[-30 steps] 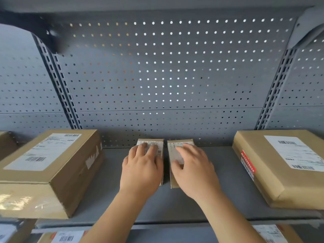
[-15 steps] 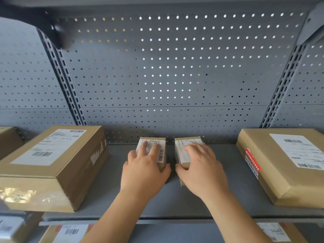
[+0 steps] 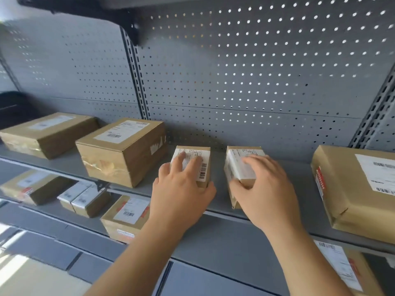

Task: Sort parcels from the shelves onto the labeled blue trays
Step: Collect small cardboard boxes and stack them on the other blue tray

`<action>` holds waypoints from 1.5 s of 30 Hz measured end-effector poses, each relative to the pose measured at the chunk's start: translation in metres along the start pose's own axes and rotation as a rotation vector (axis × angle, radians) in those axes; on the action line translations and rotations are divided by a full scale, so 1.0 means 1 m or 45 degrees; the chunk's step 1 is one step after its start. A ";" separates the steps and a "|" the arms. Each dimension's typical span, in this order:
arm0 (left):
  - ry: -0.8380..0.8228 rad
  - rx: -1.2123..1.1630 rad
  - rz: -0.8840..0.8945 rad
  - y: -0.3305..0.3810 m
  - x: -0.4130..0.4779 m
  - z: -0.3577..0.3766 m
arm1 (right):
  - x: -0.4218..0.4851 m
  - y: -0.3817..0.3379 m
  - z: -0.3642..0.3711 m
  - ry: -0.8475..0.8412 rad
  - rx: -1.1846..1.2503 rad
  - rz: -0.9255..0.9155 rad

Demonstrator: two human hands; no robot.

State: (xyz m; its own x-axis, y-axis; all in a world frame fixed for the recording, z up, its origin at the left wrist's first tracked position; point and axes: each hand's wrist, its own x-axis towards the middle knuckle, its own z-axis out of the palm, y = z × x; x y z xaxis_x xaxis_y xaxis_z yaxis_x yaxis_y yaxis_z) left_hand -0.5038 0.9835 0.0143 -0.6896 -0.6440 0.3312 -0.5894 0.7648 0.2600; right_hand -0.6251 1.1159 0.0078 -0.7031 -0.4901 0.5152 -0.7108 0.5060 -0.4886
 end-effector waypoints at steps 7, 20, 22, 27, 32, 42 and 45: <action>0.122 0.037 -0.178 -0.022 -0.056 -0.049 | -0.021 -0.049 -0.007 -0.062 0.247 -0.147; 0.365 0.147 -0.626 -0.174 -0.138 -0.139 | -0.062 -0.230 0.051 -0.291 0.381 -0.590; 0.378 0.177 -0.702 -0.210 -0.156 -0.153 | -0.076 -0.270 0.071 -0.341 0.406 -0.637; 0.440 0.213 -0.871 -0.303 -0.202 -0.194 | -0.117 -0.372 0.117 -0.418 0.484 -0.757; 0.456 0.256 -1.029 -0.387 -0.249 -0.225 | -0.159 -0.466 0.160 -0.524 0.585 -0.839; 0.475 0.294 -1.299 -0.531 -0.278 -0.254 | -0.190 -0.602 0.260 -0.697 0.650 -1.005; 0.484 0.314 -1.351 -0.575 -0.263 -0.257 | -0.184 -0.639 0.301 -0.731 0.676 -1.052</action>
State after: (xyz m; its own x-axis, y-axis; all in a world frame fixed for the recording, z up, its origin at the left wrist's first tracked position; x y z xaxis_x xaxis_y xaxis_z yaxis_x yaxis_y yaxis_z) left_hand 0.1239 0.7172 0.0107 0.3493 -0.8826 0.3147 -0.8917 -0.2099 0.4011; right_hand -0.0484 0.6691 0.0134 0.1762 -0.8557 0.4865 -0.7844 -0.4207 -0.4558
